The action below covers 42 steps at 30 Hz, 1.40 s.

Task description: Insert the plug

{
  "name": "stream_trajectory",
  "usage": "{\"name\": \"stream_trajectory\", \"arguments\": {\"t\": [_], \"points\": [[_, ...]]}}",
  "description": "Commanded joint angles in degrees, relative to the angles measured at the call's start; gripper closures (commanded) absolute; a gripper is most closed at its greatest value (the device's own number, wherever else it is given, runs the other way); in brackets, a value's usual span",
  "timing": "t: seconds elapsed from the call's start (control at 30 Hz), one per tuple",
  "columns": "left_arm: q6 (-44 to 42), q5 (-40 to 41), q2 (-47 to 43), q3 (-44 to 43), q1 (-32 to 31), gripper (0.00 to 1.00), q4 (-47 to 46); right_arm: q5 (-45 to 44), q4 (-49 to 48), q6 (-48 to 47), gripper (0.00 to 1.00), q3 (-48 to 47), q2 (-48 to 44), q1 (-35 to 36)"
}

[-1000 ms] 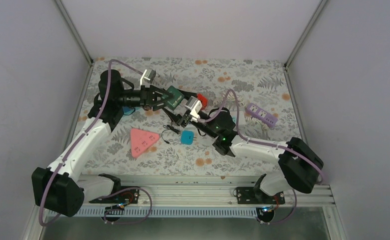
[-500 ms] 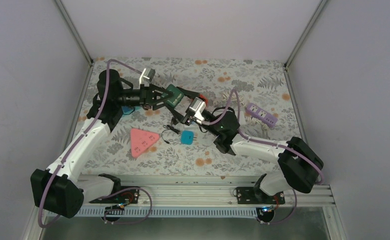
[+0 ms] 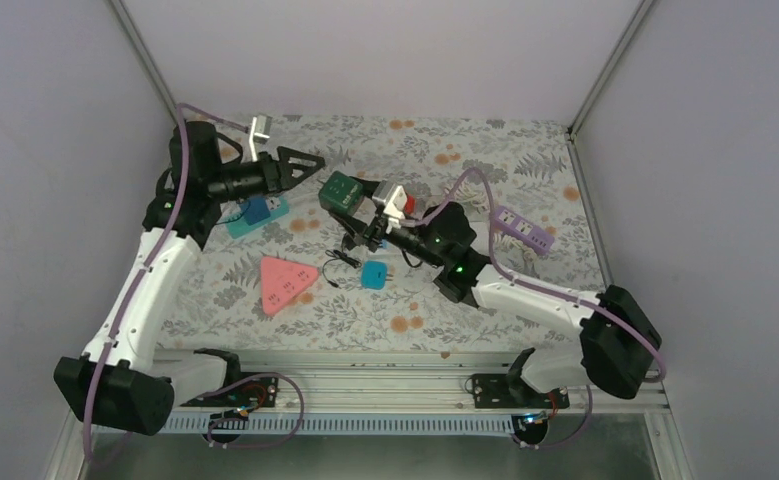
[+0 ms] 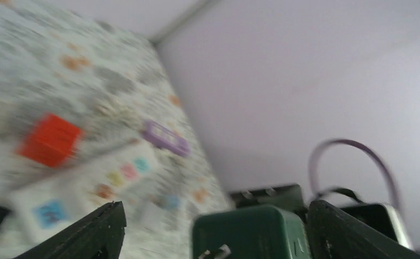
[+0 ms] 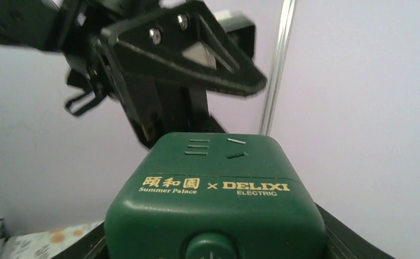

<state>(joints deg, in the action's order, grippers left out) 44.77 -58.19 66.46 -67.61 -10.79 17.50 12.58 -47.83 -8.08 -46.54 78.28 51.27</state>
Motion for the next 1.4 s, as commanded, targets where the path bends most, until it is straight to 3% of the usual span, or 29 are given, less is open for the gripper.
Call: {"name": "stream_trajectory", "arguments": {"t": [0.0, 0.17, 0.37, 0.63, 1.13, 1.37], "points": [[-15.87, 21.84, -1.80, -4.31, 1.74, 0.13, 16.97, -3.64, 18.93, 10.15, 0.62, -1.80, -3.50, -0.55], [-21.70, 39.18, -5.29, -6.19, 1.78, 0.00, 19.69, -6.20, 34.57, 15.99, 0.60, -4.07, -3.96, -0.56], [-26.97, 53.69, -10.84, -4.64, 1.81, 0.00, 19.71, -3.49, 56.99, 19.60, 0.59, -18.24, 5.59, -0.35], [-27.02, 66.87, -20.77, 2.80, 1.81, 0.00, 13.42, -2.26, 69.05, 24.20, 0.58, -31.46, 19.93, 4.41], [-27.02, 69.15, -25.36, 7.63, 1.82, 0.00, 10.65, 4.34, 80.29, 25.79, 0.55, -46.46, 35.81, 8.59], [-27.02, 68.13, -25.05, 7.55, 1.80, 0.00, 10.64, -0.01, 83.93, 26.07, 0.55, -48.75, 38.32, 8.56]]}}
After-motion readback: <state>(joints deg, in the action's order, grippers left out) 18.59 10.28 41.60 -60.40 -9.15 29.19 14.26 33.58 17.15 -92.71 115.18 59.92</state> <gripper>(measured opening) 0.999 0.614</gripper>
